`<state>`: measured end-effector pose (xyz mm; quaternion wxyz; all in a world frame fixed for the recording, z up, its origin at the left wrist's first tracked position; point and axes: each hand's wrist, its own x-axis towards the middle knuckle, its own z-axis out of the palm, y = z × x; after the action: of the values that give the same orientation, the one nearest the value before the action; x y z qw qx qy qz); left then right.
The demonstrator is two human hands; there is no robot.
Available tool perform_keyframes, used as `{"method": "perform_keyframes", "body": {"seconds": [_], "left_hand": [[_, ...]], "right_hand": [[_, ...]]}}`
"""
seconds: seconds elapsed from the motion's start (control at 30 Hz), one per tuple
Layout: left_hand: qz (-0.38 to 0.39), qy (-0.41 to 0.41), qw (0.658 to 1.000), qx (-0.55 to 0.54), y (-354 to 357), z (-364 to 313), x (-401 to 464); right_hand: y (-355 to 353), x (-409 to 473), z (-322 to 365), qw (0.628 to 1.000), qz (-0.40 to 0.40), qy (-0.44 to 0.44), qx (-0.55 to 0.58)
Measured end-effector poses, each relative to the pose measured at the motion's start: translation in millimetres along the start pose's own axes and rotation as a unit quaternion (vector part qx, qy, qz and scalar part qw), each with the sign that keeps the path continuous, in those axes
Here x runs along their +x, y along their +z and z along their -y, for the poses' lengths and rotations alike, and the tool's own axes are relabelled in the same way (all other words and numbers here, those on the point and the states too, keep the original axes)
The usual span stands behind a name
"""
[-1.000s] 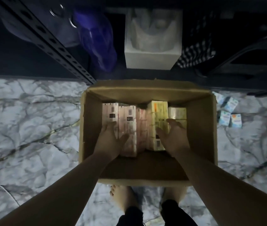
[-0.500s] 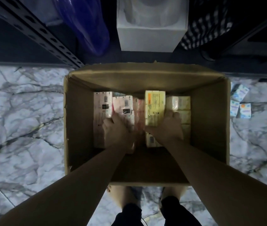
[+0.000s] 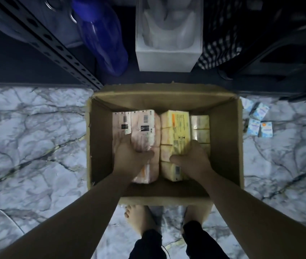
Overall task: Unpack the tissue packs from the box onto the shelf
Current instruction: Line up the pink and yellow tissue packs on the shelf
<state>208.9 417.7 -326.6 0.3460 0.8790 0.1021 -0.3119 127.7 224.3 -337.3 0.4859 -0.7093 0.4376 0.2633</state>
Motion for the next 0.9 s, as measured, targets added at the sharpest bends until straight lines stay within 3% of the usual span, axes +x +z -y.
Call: {"method": "perform_keyframes", "body": {"seconds": [0.23,0.57,0.9], "left_hand": [[0.043,-0.002,0.984,-0.175,-89.2,-55.7,-89.0],[0.089,0.092,0.962,-0.242,-235.4,-178.6,-244.2],[0.049,0.245,0.945,-0.21,-344.1,-285.5,-347.0]], "right_hand": [[-69.8,-111.9,43.9,0.995,0.001,-0.076,0.071],[-175.6,-328.6,139.1,0.975,0.004,-0.175,0.138],[-237.1,-463.2,214.4,0.929,-0.142,-0.308,0.146]]}}
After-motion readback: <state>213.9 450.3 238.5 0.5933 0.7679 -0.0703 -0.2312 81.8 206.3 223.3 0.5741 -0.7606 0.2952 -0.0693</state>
